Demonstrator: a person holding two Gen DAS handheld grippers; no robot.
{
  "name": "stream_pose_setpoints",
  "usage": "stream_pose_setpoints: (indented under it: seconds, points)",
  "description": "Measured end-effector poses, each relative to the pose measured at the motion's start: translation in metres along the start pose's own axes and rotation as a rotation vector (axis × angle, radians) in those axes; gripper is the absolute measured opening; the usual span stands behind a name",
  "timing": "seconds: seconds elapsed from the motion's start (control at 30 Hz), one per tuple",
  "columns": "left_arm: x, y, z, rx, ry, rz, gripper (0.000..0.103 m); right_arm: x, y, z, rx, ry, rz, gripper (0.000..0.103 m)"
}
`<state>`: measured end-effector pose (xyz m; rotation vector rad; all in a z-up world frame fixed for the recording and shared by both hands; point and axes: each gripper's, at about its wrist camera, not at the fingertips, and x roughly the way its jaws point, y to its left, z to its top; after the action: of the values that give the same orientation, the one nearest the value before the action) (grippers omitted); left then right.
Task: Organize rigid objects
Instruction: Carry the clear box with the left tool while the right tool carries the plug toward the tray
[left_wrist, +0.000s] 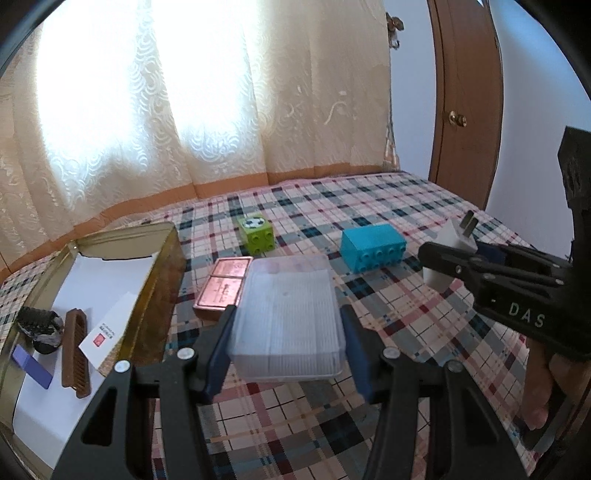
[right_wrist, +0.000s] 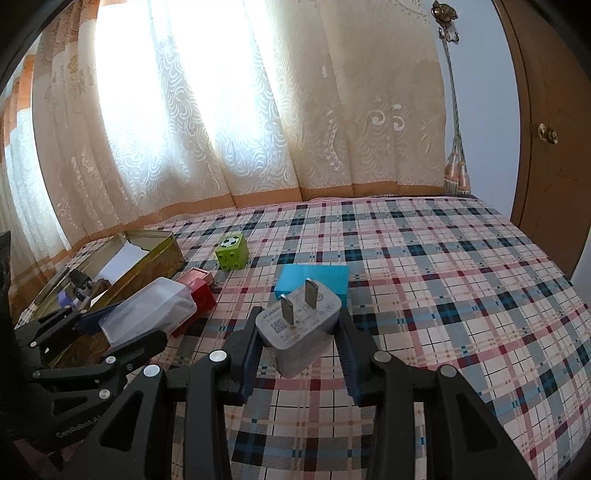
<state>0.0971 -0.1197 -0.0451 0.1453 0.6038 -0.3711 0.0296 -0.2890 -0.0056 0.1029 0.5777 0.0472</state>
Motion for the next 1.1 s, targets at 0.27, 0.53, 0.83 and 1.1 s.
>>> stream_pose_setpoints:
  seconds: [0.27,0.53,0.83,1.1]
  points:
    - [-0.012,0.008,-0.002,-0.035,-0.061,0.038,0.054,-0.007,0.003,0.0,-0.009,-0.036,-0.017,0.041]
    - [-0.019,0.012,-0.004,-0.063,-0.094,0.067,0.054,-0.016,0.005,0.0,-0.013,-0.084,-0.033,0.041]
    - [-0.029,0.014,-0.005,-0.075,-0.136,0.093,0.054,-0.027,0.009,-0.001,-0.02,-0.149,-0.053,0.041]
    - [-0.035,0.017,-0.006,-0.081,-0.162,0.108,0.054,-0.033,0.01,-0.002,-0.019,-0.189,-0.066,0.041]
